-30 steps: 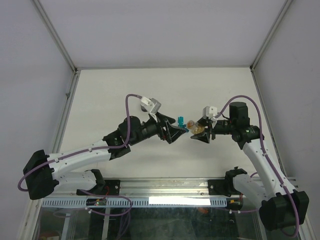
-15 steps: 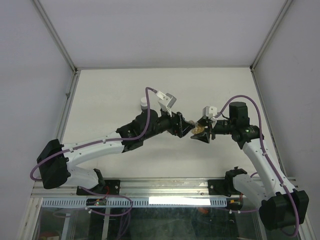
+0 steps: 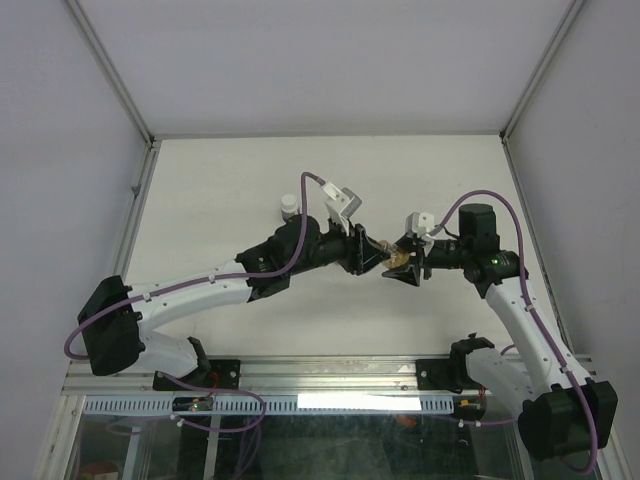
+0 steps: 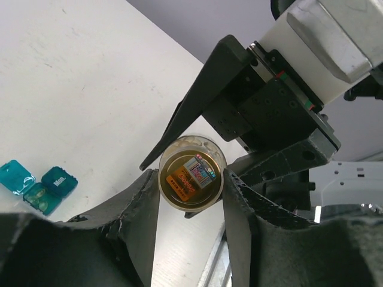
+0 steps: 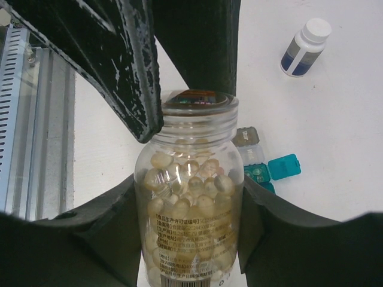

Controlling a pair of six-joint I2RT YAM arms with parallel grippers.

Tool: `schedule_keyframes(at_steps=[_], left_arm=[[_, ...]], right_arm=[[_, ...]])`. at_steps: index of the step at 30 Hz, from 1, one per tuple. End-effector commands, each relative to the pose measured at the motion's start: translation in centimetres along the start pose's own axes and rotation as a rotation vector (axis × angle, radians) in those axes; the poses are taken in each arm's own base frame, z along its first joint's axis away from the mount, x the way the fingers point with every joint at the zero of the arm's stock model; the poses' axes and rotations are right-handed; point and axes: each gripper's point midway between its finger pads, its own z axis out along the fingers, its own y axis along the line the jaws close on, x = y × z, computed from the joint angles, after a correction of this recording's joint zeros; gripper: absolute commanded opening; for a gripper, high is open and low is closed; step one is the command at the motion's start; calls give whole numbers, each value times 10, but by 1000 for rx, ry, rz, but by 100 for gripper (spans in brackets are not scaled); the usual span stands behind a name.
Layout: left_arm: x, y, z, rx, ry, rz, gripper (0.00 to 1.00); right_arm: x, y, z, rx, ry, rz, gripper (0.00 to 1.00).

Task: Sort the pills into containers

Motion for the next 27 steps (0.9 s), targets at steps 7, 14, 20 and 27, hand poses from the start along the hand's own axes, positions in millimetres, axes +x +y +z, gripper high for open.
schedule_keyframes(at_steps=[7,14,20,27], left_arm=[[59,-38,-18,750,228,649,23],[9,-17,10,711,70,944,74],[-51,-15,1,499,-167,783,99],[-53,-20,-62,420,-317,433,99]], right_arm=[[-24,-4,-3,-2,-53,-93,0],[-25,-3,-4,0,-56,-98,0],[-25,-3,-4,-1,-55,-100,0],[-25,-2,-4,-4,-55,-102,0]])
